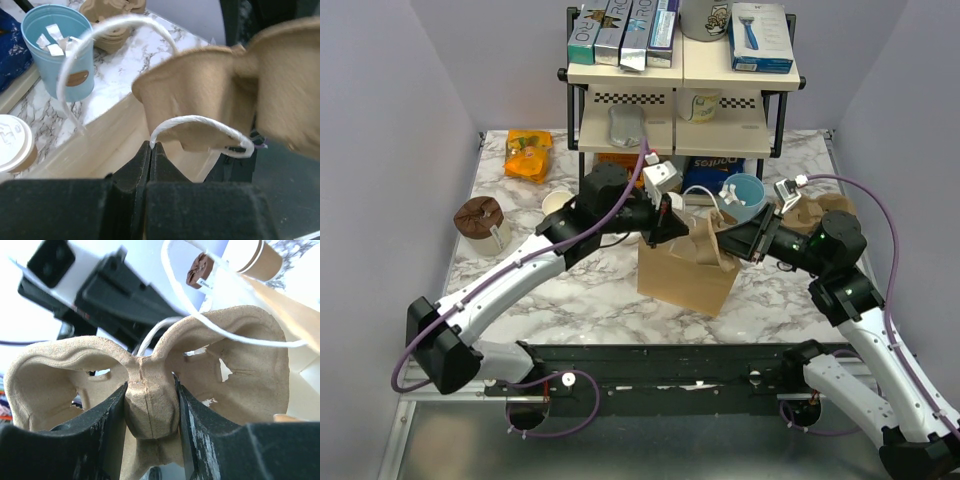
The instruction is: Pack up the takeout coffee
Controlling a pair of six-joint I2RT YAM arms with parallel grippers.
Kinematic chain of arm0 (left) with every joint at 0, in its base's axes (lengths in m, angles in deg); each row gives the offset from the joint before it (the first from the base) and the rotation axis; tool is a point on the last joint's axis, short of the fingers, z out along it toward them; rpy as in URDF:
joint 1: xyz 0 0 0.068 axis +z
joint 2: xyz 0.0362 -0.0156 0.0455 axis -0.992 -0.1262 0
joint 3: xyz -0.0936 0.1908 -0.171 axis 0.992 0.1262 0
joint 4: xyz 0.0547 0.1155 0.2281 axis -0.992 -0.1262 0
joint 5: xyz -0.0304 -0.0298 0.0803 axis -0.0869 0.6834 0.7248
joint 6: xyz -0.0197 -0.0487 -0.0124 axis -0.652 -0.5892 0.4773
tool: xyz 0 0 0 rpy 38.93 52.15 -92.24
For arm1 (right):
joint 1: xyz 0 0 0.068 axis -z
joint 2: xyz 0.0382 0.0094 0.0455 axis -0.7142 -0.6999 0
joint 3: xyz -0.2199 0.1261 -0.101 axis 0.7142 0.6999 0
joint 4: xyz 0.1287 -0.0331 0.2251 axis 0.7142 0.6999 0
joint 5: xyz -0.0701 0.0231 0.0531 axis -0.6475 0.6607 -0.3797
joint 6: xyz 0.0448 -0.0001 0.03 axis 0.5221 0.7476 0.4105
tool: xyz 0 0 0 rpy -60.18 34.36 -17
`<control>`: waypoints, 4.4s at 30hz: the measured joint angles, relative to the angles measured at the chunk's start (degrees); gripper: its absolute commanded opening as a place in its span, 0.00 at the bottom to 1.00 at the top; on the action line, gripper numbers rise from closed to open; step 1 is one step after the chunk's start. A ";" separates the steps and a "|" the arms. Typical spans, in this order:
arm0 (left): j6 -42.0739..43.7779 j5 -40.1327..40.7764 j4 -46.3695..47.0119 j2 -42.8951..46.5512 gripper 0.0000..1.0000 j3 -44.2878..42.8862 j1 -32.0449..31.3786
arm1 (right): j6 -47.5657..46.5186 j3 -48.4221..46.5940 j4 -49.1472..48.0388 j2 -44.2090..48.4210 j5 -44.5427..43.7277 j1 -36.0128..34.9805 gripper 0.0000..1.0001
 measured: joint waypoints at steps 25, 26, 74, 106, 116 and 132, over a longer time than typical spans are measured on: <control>-6.01 7.72 14.71 19.67 0.00 19.80 -13.27 | -15.17 -13.53 25.31 -5.57 -19.85 0.66 0.49; -6.03 8.52 14.78 19.50 0.00 19.56 -14.23 | -15.69 -14.01 25.75 -6.12 -20.92 0.66 0.48; -18.16 42.14 -3.19 9.84 0.99 4.72 -14.47 | -29.35 -11.69 44.09 4.79 -24.22 -2.73 0.44; -13.09 23.10 -1.75 2.27 0.07 4.42 -12.87 | -26.43 -12.37 42.91 3.26 -30.23 -2.78 0.45; -17.92 29.55 1.53 5.92 0.00 5.97 -15.67 | -29.18 -11.47 39.12 -0.46 -31.67 -4.92 0.47; -21.29 33.81 -0.13 4.20 0.00 6.29 -13.44 | -34.42 -9.33 36.54 -0.79 -43.47 -14.29 0.46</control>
